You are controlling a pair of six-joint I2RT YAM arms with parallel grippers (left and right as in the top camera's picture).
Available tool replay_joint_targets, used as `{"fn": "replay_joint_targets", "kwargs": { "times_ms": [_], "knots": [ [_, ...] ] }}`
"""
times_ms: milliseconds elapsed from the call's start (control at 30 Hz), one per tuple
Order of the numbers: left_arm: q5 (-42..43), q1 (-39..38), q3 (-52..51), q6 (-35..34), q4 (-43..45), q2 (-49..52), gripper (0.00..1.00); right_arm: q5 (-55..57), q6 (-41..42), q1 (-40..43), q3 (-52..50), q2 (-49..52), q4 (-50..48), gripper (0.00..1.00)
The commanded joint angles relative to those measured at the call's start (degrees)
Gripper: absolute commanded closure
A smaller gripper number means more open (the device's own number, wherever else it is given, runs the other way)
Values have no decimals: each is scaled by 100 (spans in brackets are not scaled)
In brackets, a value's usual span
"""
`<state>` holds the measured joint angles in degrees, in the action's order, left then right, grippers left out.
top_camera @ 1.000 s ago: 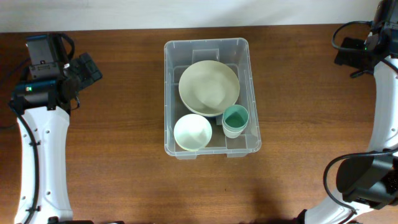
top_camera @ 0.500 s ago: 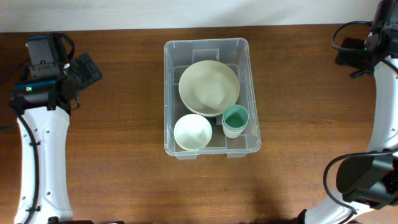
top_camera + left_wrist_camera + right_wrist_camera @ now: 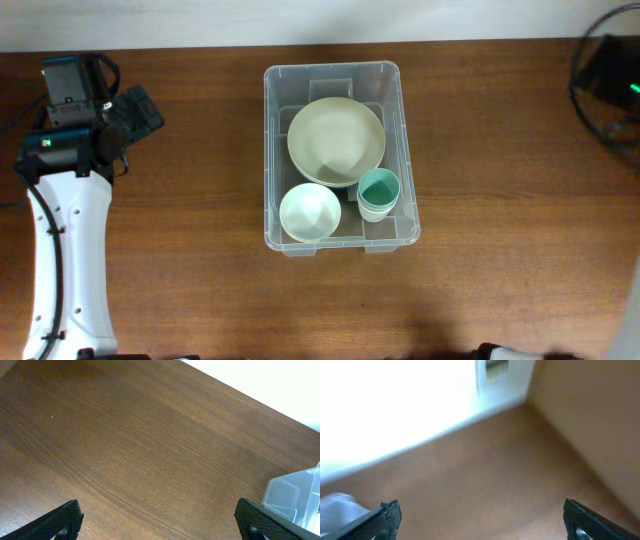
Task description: Pack container
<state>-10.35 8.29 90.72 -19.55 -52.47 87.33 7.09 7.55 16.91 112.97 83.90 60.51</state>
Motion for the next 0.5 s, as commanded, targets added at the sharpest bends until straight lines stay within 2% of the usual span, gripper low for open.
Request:
{"fn": "replay_joint_targets", "kwargs": {
  "times_ms": [0, 133, 267, 467],
  "knots": [
    [2, 24, 85, -76, 13, -109, 0, -348, 48, 31, -2, -1060, 0, 2],
    [2, 24, 85, -76, 13, -109, 1, -352, 48, 31, -577, -2052, -35, 1],
    [2, 24, 85, -76, 13, -109, 1, -354, 48, 33, -1792, -3152, -407, 1],
    [2, 24, 85, -76, 13, -109, 1, -697, 46, 35, -4787, -4916, -2361, 1]
  ]
}}
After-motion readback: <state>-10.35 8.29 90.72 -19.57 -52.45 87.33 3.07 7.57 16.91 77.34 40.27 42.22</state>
